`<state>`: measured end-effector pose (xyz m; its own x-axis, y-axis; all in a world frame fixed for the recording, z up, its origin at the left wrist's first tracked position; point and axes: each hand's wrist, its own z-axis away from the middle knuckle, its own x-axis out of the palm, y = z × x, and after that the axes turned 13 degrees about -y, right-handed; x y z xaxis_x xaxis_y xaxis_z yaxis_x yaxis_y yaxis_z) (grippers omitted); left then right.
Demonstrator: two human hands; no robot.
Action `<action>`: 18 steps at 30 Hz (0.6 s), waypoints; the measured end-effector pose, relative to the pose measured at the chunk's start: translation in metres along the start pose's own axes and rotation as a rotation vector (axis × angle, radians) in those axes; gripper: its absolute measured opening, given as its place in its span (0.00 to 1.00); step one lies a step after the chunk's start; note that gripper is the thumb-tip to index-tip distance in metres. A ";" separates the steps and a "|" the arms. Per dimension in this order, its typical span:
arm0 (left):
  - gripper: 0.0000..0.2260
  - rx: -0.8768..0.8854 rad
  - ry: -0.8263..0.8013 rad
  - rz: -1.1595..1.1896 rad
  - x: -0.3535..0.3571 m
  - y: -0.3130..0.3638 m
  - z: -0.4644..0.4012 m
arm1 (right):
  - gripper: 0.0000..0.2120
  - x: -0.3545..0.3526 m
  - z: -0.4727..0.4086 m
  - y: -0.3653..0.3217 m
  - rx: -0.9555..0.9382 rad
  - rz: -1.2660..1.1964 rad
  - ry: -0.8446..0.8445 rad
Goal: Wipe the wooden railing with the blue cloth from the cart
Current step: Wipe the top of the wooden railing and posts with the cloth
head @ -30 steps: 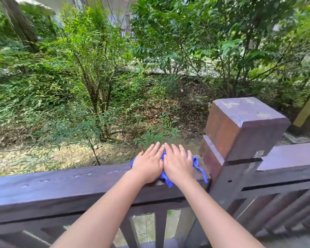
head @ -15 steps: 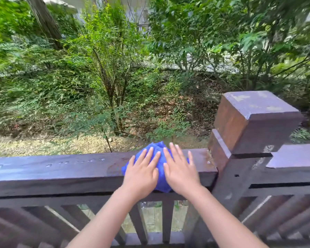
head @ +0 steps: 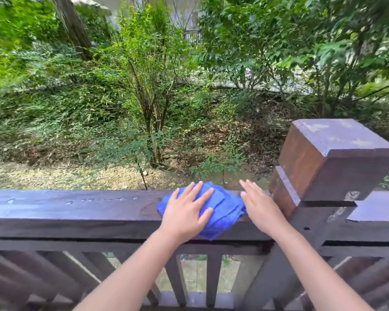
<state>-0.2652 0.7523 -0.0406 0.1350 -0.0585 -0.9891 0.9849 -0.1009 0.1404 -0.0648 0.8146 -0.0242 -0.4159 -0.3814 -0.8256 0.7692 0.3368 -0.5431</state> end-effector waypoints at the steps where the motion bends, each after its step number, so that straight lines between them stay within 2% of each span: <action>1: 0.24 -0.024 0.011 -0.008 -0.001 -0.015 0.008 | 0.23 0.003 -0.001 0.002 0.022 0.110 0.018; 3: 0.27 -0.081 0.039 -0.024 -0.008 -0.047 0.027 | 0.25 0.014 -0.003 0.002 0.058 0.302 0.048; 6: 0.32 -0.222 0.054 -0.018 -0.016 -0.084 0.046 | 0.28 0.024 -0.005 -0.005 0.099 0.343 0.087; 10: 0.31 -0.448 -0.023 0.057 -0.014 -0.065 0.031 | 0.27 0.034 -0.007 -0.018 0.143 0.376 0.132; 14: 0.26 -0.349 -0.044 0.033 -0.005 -0.022 0.008 | 0.25 0.044 -0.010 -0.031 0.144 0.388 0.147; 18: 0.21 -0.195 -0.019 -0.011 -0.006 -0.035 0.019 | 0.25 0.051 -0.017 -0.042 0.147 0.381 0.139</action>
<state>-0.3023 0.7377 -0.0385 0.1234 -0.0778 -0.9893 0.9889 0.0923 0.1161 -0.1268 0.7959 -0.0460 -0.1428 -0.1303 -0.9811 0.9373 0.3007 -0.1764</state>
